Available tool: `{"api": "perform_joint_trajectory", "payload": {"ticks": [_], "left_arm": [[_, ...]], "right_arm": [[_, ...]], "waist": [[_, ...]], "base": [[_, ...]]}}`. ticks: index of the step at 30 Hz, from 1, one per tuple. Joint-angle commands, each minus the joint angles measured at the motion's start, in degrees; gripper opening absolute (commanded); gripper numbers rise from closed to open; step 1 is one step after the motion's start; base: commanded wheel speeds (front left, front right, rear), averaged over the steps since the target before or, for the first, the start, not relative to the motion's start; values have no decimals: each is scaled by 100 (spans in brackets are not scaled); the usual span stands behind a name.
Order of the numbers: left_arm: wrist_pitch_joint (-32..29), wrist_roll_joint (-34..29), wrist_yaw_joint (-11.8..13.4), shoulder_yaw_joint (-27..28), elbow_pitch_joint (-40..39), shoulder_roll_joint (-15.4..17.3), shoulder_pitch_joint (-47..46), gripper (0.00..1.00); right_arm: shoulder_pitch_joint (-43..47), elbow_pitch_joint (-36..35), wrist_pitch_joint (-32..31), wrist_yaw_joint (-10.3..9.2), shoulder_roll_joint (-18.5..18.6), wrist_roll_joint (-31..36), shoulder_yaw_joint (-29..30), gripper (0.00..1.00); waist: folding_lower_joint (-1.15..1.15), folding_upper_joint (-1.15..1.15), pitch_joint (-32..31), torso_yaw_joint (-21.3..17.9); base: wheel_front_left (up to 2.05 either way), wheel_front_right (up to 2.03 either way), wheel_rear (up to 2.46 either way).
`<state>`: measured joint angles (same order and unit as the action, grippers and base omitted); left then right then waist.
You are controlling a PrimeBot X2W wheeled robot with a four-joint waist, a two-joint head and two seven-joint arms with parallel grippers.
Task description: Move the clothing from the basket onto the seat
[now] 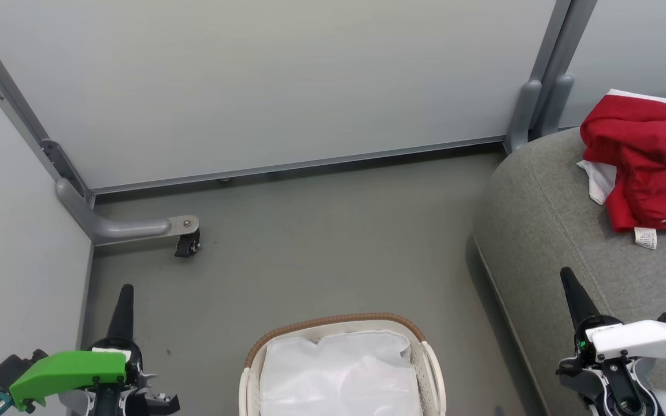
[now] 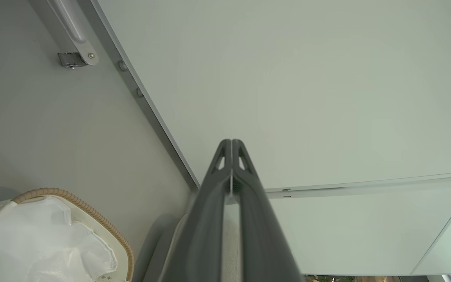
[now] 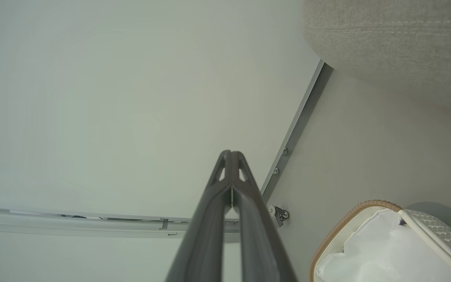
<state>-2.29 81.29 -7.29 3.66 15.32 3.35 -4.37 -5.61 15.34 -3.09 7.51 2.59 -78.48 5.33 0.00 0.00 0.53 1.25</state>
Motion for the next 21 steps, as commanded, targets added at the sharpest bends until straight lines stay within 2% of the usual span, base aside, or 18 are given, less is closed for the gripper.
{"api": "perform_joint_trajectory", "payload": {"ticks": [1,21], "left_arm": [[-27,105,-26,34,-44,50,-137,0],[-280,905,-33,161,-122,39,-196,0]], "right_arm": [[-84,-53,-48,-2,34,-131,32,0],[-82,-123,-276,-3,43,-1058,104,0]], "waist": [[0,0,-2,-5],[0,0,-25,-88]], "base": [[0,0,0],[0,0,0]]}}
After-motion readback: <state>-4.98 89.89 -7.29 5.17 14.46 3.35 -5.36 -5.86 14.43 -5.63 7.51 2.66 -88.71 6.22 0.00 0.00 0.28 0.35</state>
